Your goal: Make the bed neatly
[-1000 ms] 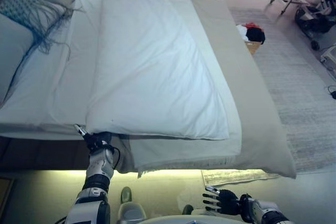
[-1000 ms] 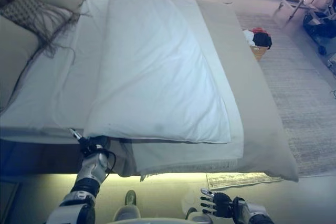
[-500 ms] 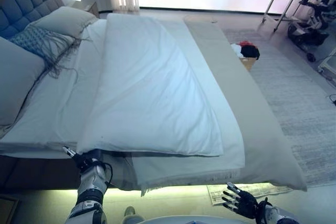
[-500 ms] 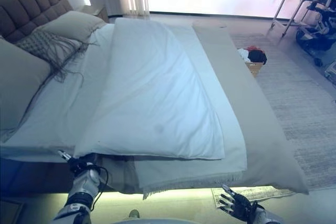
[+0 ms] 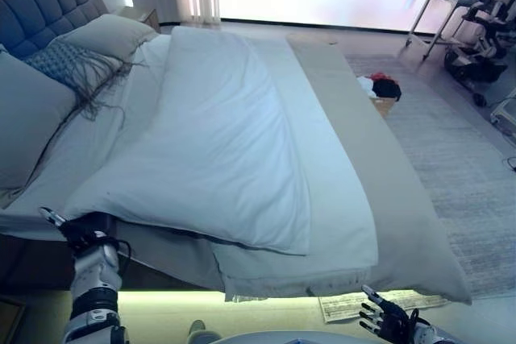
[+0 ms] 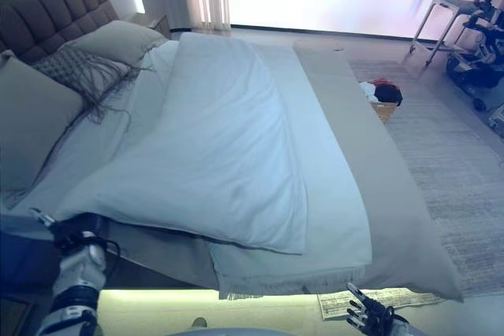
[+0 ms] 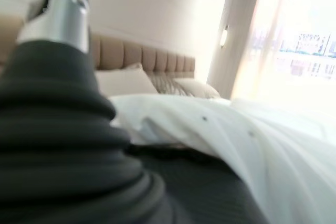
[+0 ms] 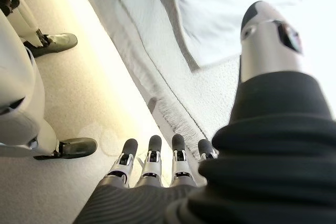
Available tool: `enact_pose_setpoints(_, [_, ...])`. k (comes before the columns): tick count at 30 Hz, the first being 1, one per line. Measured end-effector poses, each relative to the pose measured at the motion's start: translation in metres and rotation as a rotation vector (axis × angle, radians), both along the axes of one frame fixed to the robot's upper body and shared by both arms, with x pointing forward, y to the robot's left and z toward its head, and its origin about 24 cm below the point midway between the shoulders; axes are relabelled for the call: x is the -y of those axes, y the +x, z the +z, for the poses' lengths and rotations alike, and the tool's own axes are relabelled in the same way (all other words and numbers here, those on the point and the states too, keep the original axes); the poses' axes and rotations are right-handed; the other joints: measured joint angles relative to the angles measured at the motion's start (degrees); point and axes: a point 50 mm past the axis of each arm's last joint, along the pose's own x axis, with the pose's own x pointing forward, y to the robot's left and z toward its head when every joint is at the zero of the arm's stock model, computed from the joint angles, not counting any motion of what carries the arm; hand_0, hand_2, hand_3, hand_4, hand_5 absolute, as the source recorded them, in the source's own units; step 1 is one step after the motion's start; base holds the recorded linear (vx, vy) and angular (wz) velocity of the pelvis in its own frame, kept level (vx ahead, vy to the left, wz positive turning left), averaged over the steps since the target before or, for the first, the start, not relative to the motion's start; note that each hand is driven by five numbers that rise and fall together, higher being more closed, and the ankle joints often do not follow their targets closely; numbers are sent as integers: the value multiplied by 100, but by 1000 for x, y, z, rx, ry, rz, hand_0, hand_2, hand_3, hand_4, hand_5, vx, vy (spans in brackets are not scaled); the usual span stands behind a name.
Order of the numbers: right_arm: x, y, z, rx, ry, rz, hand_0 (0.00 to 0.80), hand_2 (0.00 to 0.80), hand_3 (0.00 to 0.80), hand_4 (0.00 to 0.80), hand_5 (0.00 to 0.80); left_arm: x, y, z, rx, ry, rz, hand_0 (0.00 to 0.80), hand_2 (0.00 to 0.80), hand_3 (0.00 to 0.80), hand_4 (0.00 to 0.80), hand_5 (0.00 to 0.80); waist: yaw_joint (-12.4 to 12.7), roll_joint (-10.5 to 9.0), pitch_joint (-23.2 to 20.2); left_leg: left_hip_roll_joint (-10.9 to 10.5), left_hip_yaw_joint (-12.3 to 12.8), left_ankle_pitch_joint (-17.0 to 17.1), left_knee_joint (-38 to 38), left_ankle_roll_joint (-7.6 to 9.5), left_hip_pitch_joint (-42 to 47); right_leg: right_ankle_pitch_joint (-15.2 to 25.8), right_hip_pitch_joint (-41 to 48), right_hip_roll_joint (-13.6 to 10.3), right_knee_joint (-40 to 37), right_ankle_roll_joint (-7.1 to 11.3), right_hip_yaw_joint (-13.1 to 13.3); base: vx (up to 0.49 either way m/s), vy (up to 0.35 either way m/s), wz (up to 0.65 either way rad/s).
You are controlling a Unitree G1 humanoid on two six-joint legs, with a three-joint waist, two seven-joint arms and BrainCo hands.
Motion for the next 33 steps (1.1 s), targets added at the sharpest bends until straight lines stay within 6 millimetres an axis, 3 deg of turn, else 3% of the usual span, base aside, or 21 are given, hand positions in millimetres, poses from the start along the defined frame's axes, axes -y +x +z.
enact_pose_setpoints(6, [2, 5, 2, 0, -16, 19, 0, 0, 0, 0, 0, -26, -3, 20, -103, 73, -53, 0, 0, 0, 0, 0, 151, -109, -19, -9, -16, -32, -1, -14, -9, 12, -33, -30, 4, 18, -96, 9, 207, -4])
enact_pose_setpoints(11, [11, 7, 5, -16, -35, 29, 0, 0, 0, 0, 0, -54, -19, 24, -251, 62, -70, 0, 0, 0, 0, 0, 254, -197, -28, -30, -93, -145, -2, -28, -2, 49, -37, -108, 3, 74, -298, 26, 240, -10])
enact_pose_setpoints(18, [12, 13, 8, 12, -14, 56, 0, 0, 0, 0, 0, -88, -50, 29, -322, -34, 69, 0, 0, 0, 0, 0, 291, -588, -12, -189, -103, -270, 2, 44, 6, 97, -124, -306, 32, 156, -372, 0, 103, -14])
enact_pose_setpoints(23, [8, 15, 7, 13, -11, 86, 0, 0, 0, 0, 0, -98, -73, 18, -337, -153, 175, 0, 0, 0, 0, 0, 394, -802, 35, -177, -262, -397, 3, 16, -5, 108, -217, -307, 38, 175, -384, -55, -44, -13])
enact_pose_setpoints(28, [7, 18, 8, 30, -8, 94, 0, 0, 0, 0, 0, -103, -91, 10, -292, -267, 266, 0, 0, 0, 0, 0, 428, -1002, 146, -174, -266, -482, 43, 9, -27, 124, -288, -320, 44, 194, -396, -78, -56, -11])
enact_pose_setpoints(33, [5, 30, 11, 71, 4, 107, 0, 0, 0, 0, 0, -102, -101, 0, -285, -347, 315, 0, 0, 0, 0, 0, 436, -1001, 183, -182, -253, -700, 235, 14, -115, 123, -288, -331, 43, 193, -406, -33, -44, -3])
